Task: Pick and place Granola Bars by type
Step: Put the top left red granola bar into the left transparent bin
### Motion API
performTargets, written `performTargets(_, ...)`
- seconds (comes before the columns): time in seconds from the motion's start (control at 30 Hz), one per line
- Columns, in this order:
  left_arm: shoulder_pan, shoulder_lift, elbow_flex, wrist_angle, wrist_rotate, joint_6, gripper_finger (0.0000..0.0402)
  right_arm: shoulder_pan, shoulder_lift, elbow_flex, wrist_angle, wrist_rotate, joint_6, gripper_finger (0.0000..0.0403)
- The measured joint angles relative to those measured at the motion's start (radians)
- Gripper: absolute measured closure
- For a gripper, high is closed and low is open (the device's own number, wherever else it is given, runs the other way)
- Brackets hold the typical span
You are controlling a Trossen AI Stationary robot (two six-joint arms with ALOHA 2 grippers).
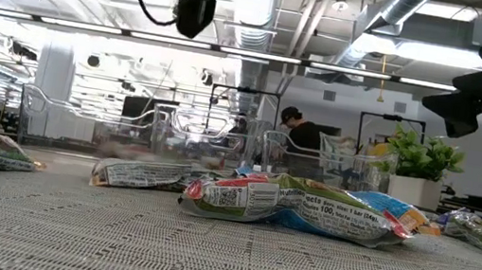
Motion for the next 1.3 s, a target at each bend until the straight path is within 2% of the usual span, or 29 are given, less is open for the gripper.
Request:
performTargets(0.3,0.006,-0.016,0.0,-0.172,0.012,-0.001,0.0368,0.0,0.0,0.0,0.0,0.0,0.0,0.0163)
performTargets(0.7,0.006,-0.005,-0.001,-0.62,-0.011,-0.136,0.0361,0.0,0.0,0.0,0.0,0.0,0.0,0.0163)
performTargets(0.83,0.007,0.012,-0.002,-0.69,0.0,-0.139,0.0327,0.0,0.0,0.0,0.0,0.0,0.0,0.0163)
performTargets(1.1,0.007,0.074,0.003,-0.674,0.041,-0.174,0.023,0.0,0.002,0.0,0.001,0.001,0.0,0.0163)
performTargets(1.3,0.007,0.164,0.003,-0.638,0.115,-0.167,0.0199,0.0,0.006,0.0,0.0,0.0,0.0,0.0163)
